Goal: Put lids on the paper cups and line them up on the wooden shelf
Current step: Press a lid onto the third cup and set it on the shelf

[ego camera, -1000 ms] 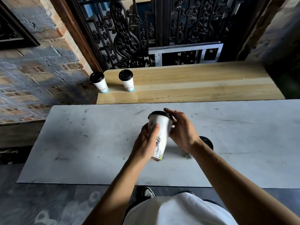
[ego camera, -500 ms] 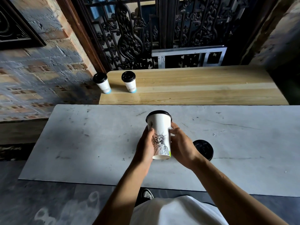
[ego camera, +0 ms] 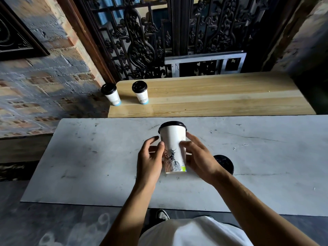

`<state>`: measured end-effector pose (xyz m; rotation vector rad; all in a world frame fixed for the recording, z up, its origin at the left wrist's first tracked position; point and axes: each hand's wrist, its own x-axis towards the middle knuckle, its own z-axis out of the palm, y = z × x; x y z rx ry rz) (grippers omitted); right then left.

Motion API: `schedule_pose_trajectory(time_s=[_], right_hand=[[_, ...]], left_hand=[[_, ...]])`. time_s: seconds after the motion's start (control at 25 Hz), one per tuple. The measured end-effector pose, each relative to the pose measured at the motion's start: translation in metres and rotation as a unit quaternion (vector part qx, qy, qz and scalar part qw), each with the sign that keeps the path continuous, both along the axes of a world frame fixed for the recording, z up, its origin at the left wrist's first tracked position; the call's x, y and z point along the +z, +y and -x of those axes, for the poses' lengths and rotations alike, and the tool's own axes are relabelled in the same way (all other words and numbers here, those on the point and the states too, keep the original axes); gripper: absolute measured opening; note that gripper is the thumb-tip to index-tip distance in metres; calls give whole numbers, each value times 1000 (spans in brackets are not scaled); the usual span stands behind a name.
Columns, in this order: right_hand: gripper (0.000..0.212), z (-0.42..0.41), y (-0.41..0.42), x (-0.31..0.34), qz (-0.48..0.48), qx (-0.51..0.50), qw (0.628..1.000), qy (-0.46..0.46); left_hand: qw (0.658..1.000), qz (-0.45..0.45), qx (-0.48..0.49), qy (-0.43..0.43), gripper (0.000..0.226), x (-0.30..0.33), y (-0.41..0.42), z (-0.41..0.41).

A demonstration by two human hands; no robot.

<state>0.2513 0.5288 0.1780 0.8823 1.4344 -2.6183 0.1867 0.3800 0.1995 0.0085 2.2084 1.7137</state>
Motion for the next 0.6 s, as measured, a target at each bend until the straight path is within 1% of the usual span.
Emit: schedule_pose_trajectory(time_s=[0.04,0.2,0.28,0.32,0.36,0.4,0.48,0.52,0.56,0.6], right_hand=[[58,1,1,1,-16,2,1000,-12],[78,2,-4,4,-68,10,997,-27],[87,2,-7,9,-79,6,997,-24],[87,3,-8,12,-88,6,996,-24],[82,3,-8,14,-97,6,995,-25],[70,4,-8,13,-101,5,995,-26],[34,6,-7,14,-87,-13,995,-36],[22,6,-6,14,-73,-21,996,-36],[23,6,-5,15,-61,-25,997,-34],[30,6,-4,16,-53,-24,998,-32]], left_hand=[[999,5,3,37,17,-1,-1,0],[983,33,-2,181,37,-2,-7,2],[981,27,-2,190,41,-4,-8,4],[983,21,-1,183,41,-4,-8,5],[985,16,1,172,42,-3,-8,6],[987,8,4,162,41,-3,-9,6],[990,-17,13,137,35,-3,-9,6],[992,-32,22,120,30,-2,-10,5],[993,-47,30,102,22,-2,-9,4],[994,-54,36,88,13,-3,-8,4]])
